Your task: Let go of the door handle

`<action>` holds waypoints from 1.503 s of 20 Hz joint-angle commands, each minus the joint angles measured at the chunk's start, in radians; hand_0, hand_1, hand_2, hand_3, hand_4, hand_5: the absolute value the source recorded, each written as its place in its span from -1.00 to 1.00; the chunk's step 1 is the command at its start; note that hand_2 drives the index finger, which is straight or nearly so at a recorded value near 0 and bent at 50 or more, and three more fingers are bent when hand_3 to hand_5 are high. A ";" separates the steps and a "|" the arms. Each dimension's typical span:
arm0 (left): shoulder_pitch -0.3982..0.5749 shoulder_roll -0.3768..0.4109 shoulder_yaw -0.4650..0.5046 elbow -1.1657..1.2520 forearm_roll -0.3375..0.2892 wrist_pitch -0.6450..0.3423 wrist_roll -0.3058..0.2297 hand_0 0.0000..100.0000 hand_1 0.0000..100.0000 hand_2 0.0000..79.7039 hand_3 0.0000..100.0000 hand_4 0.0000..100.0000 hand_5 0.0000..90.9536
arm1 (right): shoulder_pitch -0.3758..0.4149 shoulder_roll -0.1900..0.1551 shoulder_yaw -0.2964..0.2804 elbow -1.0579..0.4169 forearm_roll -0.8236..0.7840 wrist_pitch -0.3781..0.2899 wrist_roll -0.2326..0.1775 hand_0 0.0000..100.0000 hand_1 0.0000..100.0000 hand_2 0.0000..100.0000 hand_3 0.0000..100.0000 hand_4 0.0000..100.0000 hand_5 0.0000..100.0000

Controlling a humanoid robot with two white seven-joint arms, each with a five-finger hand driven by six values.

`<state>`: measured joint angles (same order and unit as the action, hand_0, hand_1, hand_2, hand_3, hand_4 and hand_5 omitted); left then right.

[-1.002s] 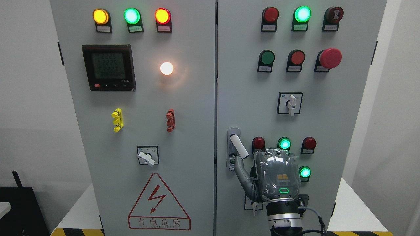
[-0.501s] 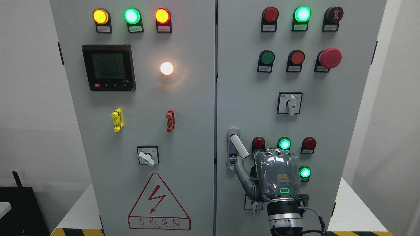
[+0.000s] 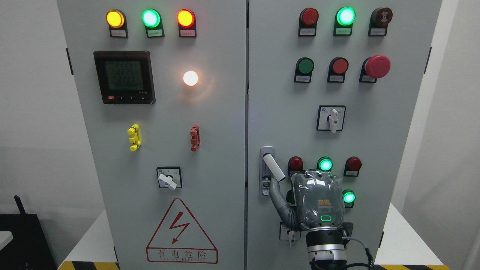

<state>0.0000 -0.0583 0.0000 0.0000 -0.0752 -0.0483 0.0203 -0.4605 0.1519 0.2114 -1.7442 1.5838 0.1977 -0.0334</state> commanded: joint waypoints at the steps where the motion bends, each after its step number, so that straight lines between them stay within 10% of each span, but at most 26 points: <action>1: -0.002 0.000 0.002 0.009 0.000 0.001 0.000 -0.76 -0.22 -1.00 -1.00 -1.00 -1.00 | 0.000 0.000 -0.004 0.000 -0.001 0.000 0.000 0.09 -0.98 0.95 1.00 0.84 0.99; 30: -0.003 0.000 0.002 0.009 0.000 0.001 0.000 -0.76 -0.22 -1.00 -1.00 -1.00 -1.00 | -0.003 0.000 -0.007 0.000 -0.002 0.009 0.000 0.11 -0.96 0.95 1.00 0.83 0.99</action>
<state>0.0000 -0.0583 0.0000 0.0000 -0.0752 -0.0484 0.0203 -0.4619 0.1519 0.2070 -1.7441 1.5823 0.2066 -0.0342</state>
